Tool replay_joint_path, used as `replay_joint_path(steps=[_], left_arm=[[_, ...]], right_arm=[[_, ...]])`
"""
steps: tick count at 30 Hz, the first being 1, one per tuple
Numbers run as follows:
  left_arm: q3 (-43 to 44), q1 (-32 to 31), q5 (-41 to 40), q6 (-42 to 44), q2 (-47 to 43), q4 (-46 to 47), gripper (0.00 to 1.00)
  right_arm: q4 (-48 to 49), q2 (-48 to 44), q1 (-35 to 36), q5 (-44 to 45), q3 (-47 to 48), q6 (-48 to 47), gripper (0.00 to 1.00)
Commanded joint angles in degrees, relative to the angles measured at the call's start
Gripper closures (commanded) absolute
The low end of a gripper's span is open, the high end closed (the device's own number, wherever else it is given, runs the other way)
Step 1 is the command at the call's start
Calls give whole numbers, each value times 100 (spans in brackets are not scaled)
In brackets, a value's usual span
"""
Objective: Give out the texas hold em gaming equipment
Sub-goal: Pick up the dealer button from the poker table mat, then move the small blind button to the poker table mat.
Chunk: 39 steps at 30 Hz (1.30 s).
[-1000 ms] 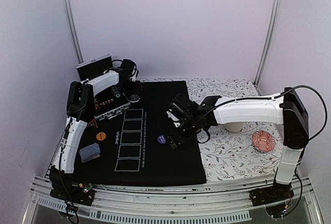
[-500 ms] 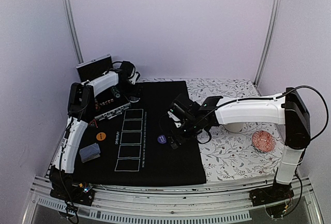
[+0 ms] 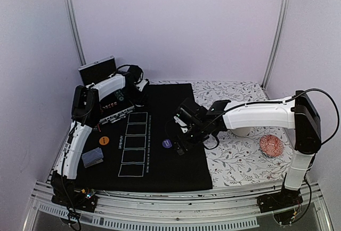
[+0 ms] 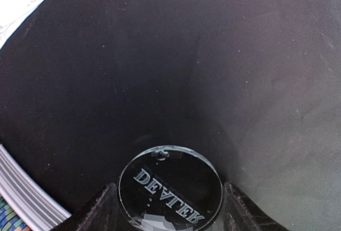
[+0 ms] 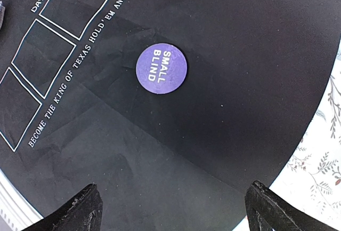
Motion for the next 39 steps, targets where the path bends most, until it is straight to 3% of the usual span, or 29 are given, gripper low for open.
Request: replay_joint_path(steps=[1,7,13,17,27,32,39], left_arm=[[-315,-89,247,137,168,-878,35],[-527,-251,213,279,-46,-539,44],[-545,-266,314,112,-115,-444,67],[-832,-296,241,-36,-475,-8,75],[-1424,-414,191,-163,-1306,274,79],[-2128,-535,305,-363,-2029,425,79],[-3200,-643,346,-804,-3290,584,79]], right_arm=[[92,-262,-21,-18,-88,63,5],[102,-259,-21,-25,-121,65,5],[88,-365,-21,-9,-231,103,5],[155,-474,-23,-14,-289,128,5],[365,-821,-20,0,-552,159,5],[536,-930,-21,25,-650,76,4],[409,11,-29,16,227,-337,5]])
